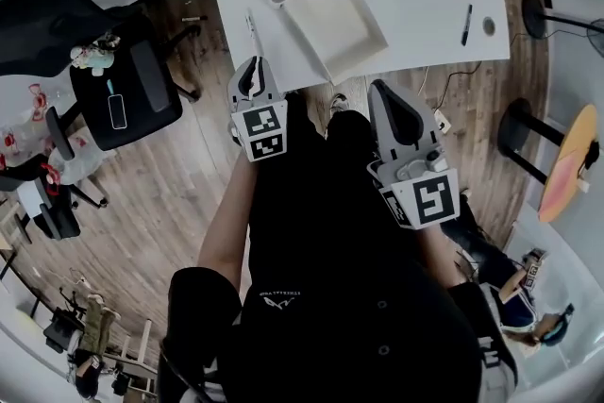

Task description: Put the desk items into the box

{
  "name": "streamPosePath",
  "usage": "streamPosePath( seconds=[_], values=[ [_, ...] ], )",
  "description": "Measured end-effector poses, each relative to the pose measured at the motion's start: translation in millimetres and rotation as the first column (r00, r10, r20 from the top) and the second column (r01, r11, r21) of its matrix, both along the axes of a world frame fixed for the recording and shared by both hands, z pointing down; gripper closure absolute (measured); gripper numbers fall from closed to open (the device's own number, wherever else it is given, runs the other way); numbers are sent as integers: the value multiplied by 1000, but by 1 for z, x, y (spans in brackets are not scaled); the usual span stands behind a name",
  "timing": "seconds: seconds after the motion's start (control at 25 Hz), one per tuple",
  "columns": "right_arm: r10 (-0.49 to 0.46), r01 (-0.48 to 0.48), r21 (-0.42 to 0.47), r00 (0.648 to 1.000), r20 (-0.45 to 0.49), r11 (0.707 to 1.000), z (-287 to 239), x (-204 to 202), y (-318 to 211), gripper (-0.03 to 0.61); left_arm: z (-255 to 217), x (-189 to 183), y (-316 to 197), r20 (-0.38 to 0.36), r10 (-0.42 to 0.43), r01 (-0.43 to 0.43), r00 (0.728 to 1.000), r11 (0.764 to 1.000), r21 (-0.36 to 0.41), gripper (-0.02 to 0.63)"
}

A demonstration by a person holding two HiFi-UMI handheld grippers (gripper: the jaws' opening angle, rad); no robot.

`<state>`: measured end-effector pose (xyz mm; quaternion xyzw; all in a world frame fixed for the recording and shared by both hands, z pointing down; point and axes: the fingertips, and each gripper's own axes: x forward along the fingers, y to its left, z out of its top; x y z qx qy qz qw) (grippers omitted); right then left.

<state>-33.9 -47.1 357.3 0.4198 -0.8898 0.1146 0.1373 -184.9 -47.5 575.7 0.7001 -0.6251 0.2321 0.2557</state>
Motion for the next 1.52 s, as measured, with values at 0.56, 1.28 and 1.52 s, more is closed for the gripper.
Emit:
streamPosePath(
  seconds=[0.56, 1.28, 1.52],
  values=[
    [4, -6, -46, 999, -41, 999, 22, -19, -15, 580, 78, -13, -17, -76, -104, 83, 992, 966, -246, 523],
    [135, -139, -74, 989, -57, 988, 34, 19, -27, 580, 118, -15, -27, -8, -228, 212, 974, 917, -339, 526],
    [140, -143, -70, 989, -50, 987, 34, 25, -22, 580, 115, -18, -30, -16, -220, 203, 975, 925, -321, 555]
  ],
)
